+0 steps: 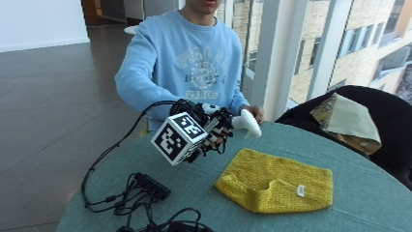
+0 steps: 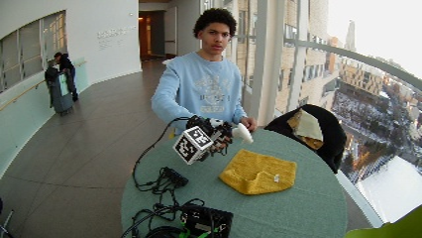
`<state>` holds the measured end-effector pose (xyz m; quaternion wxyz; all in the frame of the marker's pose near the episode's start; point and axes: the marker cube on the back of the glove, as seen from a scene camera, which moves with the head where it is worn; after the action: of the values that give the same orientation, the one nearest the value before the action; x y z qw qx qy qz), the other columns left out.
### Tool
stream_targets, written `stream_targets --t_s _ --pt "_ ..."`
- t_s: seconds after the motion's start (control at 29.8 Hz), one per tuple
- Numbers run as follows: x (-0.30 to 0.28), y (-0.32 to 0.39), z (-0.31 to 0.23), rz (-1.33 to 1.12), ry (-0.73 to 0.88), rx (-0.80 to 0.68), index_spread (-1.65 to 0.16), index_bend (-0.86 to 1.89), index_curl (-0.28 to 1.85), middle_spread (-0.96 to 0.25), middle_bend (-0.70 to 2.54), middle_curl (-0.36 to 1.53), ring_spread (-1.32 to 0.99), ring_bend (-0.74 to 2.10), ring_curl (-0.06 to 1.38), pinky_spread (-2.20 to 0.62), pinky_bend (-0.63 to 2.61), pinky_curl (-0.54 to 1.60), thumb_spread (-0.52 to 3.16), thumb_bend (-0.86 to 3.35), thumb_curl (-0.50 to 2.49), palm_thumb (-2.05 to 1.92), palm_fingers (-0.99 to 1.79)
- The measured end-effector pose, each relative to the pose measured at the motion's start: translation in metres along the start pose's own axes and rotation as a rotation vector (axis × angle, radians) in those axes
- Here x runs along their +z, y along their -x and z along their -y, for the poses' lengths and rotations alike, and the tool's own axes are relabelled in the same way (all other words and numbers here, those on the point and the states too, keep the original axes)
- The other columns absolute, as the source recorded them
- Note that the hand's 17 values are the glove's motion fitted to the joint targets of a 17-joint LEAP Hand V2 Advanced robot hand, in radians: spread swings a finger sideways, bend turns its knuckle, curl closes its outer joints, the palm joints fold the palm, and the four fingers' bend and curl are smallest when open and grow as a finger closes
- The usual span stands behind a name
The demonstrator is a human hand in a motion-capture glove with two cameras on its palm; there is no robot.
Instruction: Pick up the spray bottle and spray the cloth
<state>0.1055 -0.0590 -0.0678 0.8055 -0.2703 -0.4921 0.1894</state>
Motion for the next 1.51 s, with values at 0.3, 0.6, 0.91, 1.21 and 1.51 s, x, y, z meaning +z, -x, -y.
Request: stream_targets --t_s 0.3,0.6,0.91,1.21,1.51 --pt "0.003 -0.002 0.003 0.008 -0.005 0.008 -0.2 0.13 0.34 -0.07 0.32 0.48 0.02 0.52 0.41 0.25 0.18 0.32 1.0 -0.02 0.53 0.81 1.1" --pt "0.004 -0.002 0.004 0.005 0.0 0.006 -0.2 0.13 0.34 -0.07 0.32 0.48 0.02 0.52 0.41 0.24 0.18 0.32 1.01 -0.02 0.52 0.81 1.1" --pt "0.006 -0.002 0.005 -0.002 0.009 0.013 -0.2 0.13 0.34 -0.06 0.32 0.48 0.03 0.52 0.41 0.24 0.18 0.32 1.01 -0.02 0.52 0.81 1.1" --pt "0.007 -0.004 0.006 0.008 -0.002 0.014 -0.2 0.13 0.34 -0.06 0.32 0.48 0.03 0.52 0.41 0.23 0.19 0.32 1.01 -0.02 0.51 0.81 1.11" --pt "0.011 -0.001 0.007 0.005 -0.02 -0.007 -0.19 0.13 0.34 -0.06 0.32 0.48 0.03 0.52 0.41 0.23 0.19 0.33 1.01 -0.02 0.51 0.81 1.11"
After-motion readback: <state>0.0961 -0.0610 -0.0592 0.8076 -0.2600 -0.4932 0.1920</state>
